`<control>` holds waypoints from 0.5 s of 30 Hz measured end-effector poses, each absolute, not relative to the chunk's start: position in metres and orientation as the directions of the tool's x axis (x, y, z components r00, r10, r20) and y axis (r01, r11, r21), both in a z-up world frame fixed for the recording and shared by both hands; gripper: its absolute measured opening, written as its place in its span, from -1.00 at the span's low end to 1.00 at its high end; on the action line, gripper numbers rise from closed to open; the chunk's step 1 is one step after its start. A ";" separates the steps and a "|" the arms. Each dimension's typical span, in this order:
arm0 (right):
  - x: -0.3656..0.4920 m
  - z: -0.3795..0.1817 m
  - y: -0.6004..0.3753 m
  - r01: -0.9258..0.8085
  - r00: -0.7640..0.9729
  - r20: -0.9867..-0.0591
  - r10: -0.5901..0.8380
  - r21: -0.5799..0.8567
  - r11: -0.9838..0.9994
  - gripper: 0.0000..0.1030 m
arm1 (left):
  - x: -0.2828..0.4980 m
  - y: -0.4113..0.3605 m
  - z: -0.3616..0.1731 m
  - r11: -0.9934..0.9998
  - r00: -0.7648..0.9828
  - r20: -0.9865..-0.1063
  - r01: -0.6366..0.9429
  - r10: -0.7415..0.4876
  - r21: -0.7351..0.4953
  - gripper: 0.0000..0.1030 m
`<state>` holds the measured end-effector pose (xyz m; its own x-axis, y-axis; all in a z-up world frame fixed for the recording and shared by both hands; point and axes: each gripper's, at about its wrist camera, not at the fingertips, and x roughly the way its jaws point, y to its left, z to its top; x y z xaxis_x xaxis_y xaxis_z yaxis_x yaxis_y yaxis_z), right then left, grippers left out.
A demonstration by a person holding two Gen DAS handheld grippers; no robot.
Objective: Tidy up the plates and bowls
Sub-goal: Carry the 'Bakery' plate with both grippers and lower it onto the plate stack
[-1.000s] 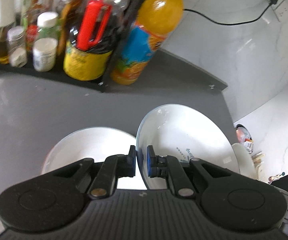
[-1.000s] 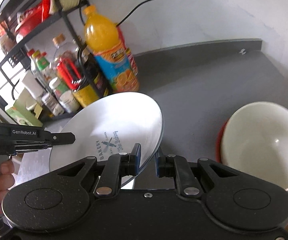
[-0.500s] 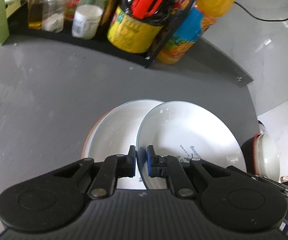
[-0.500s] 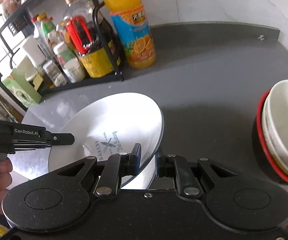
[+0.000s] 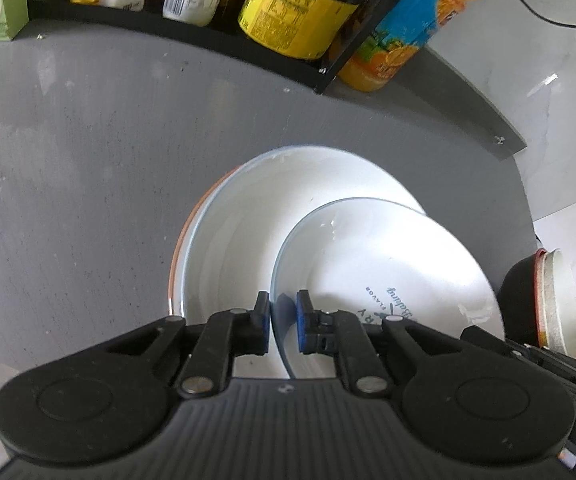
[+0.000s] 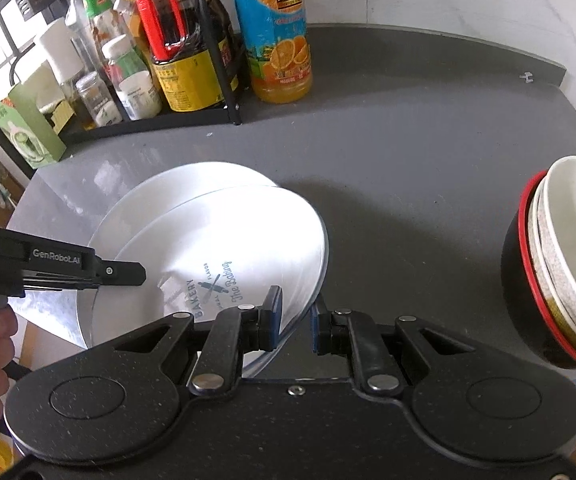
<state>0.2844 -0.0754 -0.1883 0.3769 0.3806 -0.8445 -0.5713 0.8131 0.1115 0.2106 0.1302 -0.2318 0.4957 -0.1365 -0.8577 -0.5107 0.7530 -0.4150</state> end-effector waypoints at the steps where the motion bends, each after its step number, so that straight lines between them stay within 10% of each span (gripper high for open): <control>1: 0.284 -0.189 -0.074 -0.576 0.381 -0.845 0.376 0.102 0.811 -0.72 | 0.211 0.130 -0.233 0.754 0.498 -0.856 -0.509 -0.136 -0.415 -0.78; 15: 0.288 -0.192 -0.071 -0.610 0.345 -0.867 0.359 0.084 0.788 -0.64 | 0.216 0.132 -0.231 0.794 0.479 -0.876 -0.511 -0.055 -0.330 -0.75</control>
<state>0.2878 -0.0713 -0.1917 0.3453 0.3589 -0.8671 -0.6095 0.7884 0.0836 0.2161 0.1319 -0.2307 0.4790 -0.0554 -0.8761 -0.5109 0.7940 -0.3296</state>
